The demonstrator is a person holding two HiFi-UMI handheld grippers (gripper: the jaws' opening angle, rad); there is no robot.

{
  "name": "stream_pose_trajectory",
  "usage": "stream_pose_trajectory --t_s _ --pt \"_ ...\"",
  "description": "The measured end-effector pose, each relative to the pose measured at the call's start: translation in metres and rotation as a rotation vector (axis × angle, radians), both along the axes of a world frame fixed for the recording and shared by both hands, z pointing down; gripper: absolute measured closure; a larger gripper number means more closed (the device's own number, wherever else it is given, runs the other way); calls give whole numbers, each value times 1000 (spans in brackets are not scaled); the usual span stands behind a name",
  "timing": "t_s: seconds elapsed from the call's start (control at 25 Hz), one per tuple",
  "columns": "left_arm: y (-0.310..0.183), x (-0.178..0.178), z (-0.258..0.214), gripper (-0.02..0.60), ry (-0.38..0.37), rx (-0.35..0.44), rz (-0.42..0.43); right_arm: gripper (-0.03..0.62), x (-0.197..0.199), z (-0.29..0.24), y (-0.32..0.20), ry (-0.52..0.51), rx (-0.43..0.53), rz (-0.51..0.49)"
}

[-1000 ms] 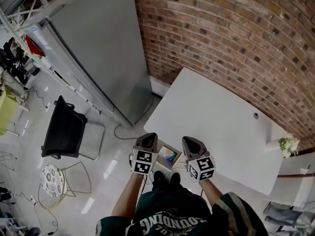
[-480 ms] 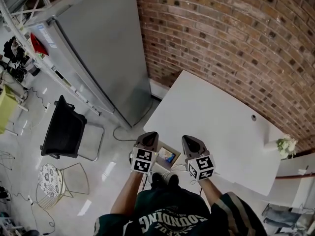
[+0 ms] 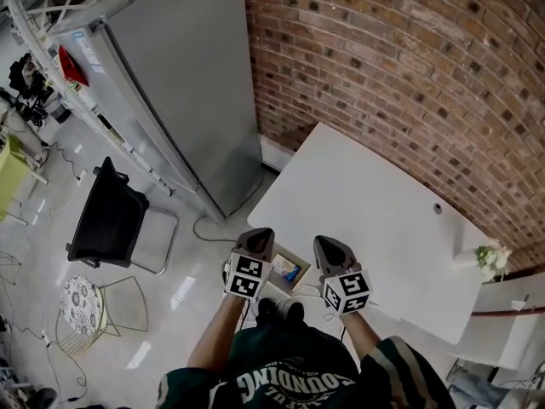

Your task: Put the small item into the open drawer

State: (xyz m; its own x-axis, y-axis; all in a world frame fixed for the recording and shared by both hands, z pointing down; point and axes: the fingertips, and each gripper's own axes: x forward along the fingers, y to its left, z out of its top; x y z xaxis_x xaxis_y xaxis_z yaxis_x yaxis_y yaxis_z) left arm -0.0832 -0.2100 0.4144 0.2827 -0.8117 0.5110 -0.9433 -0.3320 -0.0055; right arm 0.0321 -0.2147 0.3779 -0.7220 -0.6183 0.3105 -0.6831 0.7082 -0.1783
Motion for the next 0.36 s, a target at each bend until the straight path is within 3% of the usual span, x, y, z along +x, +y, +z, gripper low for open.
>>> stream_pose_trajectory --t_s 0.36 --pt "5 0 5 566 -3 -10 -5 570 2 2 4 -3 -8 3"
